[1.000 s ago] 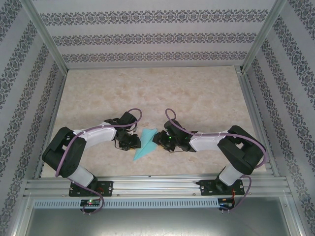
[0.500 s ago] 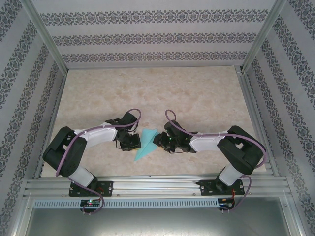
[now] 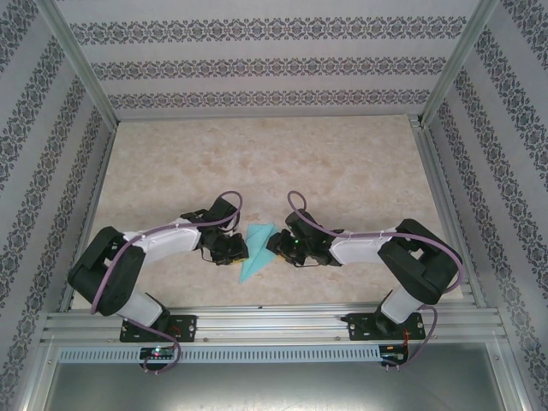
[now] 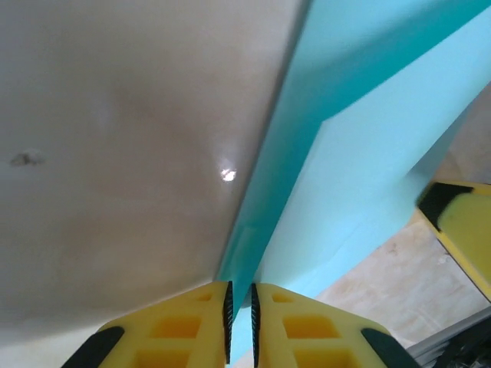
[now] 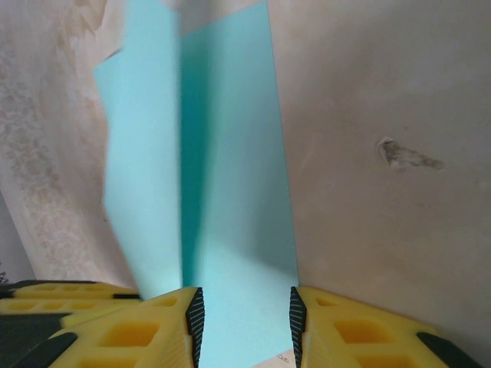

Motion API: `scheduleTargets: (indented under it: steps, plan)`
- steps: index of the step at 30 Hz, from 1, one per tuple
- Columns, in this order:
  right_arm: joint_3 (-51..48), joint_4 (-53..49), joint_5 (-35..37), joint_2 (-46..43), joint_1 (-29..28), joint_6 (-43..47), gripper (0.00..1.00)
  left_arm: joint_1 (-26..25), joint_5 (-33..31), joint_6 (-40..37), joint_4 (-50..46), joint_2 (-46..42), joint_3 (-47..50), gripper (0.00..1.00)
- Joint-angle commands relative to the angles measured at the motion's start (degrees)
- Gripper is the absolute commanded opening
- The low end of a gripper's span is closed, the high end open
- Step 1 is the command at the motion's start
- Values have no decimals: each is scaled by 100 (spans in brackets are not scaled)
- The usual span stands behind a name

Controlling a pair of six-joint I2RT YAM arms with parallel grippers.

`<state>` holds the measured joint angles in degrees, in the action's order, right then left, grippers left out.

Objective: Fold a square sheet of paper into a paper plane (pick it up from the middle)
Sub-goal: Turn over the paper at the center of the table.

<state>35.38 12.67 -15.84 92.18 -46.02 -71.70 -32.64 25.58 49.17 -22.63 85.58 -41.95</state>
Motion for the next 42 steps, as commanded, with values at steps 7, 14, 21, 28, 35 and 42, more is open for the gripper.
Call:
scheduleTargets:
  steps: [7,14,21,28,35,42]
  plan:
    - [-39,-25,241,-164,-73,-50,37,-58,-809,-586,-532,-428,-466,22]
    - [-102,-130,461,-285,-100,-142,38,-58,-284,-951,26,44,-703,19]
    - [-75,-182,478,-269,-118,-151,40,-49,-216,-1091,276,546,-743,17]
    - [26,-164,441,-125,-153,-198,41,-41,-684,-1207,76,876,-672,14]
    - [118,-314,479,12,-188,-323,41,-45,-625,-1199,163,1092,-565,13]
    - [72,-63,444,149,-239,-481,39,-42,-602,-1175,180,1119,-516,13]
